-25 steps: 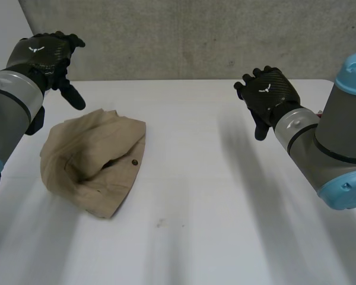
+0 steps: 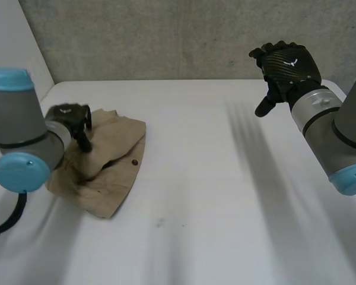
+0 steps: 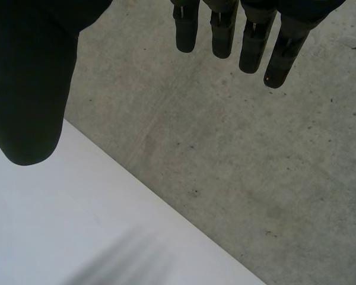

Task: Fold the shorts.

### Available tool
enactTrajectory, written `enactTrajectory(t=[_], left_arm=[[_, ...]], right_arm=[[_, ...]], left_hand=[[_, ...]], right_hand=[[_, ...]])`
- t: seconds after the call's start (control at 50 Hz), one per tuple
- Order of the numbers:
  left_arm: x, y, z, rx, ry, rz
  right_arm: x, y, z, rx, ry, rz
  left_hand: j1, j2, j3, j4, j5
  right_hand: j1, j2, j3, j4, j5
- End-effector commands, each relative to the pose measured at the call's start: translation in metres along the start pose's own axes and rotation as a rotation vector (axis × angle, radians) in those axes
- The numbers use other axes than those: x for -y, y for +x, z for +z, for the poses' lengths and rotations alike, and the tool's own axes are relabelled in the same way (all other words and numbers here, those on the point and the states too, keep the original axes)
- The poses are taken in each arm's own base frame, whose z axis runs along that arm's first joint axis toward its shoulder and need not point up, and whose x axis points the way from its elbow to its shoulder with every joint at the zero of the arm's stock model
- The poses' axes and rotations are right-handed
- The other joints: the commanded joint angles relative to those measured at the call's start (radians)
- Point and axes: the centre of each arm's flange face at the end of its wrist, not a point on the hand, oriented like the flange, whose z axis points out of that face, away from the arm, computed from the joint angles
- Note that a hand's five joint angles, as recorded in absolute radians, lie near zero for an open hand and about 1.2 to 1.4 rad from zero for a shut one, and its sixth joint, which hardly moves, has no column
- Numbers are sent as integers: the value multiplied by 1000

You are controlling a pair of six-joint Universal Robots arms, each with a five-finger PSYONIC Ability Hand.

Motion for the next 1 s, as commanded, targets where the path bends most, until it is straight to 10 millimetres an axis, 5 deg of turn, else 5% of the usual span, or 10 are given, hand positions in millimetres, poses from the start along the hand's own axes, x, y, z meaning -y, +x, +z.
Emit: enactTrajectory(t=[0.02,0.22,0.3,0.4,0.46,0.52,0.58,0.82,1.0], left_arm=[[-7,22,-1,-42,27,7],[16,115,-62,-290,262,0],[-9,183,-122,-657,275,6],[-32,208,-155,-851,241,49],[-36,210,-161,-870,231,57],[-31,207,-163,-859,238,54],[-19,200,-165,-845,263,46],[30,137,-181,-699,376,-10],[25,82,-162,-394,310,-58]], right_arm=[[0,0,0,8,3,-15],[8,17,4,-45,22,-53],[16,28,3,-78,36,-77],[16,34,2,-90,33,-81],[16,34,2,-89,33,-86],[17,34,2,-88,34,-100],[17,32,2,-84,33,-119],[11,26,-2,-53,-5,-192],[-2,14,-20,91,-164,-350]], left_hand=[[647,698,702,717,720],[647,698,702,717,720],[647,698,702,717,720],[647,698,702,717,720],[572,622,627,642,645],[41,92,97,111,114],[-232,-182,-177,-163,-160],[-450,-400,-395,-380,-377],[-442,-391,-386,-372,-369]], right_hand=[[28,-50,-8,-57,-67],[28,-50,-8,-57,-67],[28,-50,-8,-57,-67],[28,-50,-8,-57,-67],[28,-50,-8,-57,-67],[28,-50,-8,-57,-67],[28,-50,-8,-57,-67],[28,-50,-8,-57,-67],[28,-50,-8,-57,-67]])
